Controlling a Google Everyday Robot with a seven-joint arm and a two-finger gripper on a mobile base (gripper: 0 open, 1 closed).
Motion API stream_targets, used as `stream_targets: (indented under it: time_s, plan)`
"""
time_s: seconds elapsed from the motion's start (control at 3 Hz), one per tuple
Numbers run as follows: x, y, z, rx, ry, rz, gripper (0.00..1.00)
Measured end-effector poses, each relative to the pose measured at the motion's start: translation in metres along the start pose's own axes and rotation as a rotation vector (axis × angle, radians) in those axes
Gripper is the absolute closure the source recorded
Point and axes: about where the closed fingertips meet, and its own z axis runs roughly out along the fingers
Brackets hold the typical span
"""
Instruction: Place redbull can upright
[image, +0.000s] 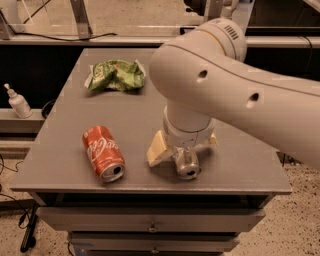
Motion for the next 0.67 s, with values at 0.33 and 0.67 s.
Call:
stream_targets:
  time_s: [0.33,0.67]
  plan:
    - [-0.001,-0.008,-0.001,0.012,-0.004,-0.005,0.39]
    - [-0.003,-0.019,-0.006,0.032,-0.003,-0.015,0.62]
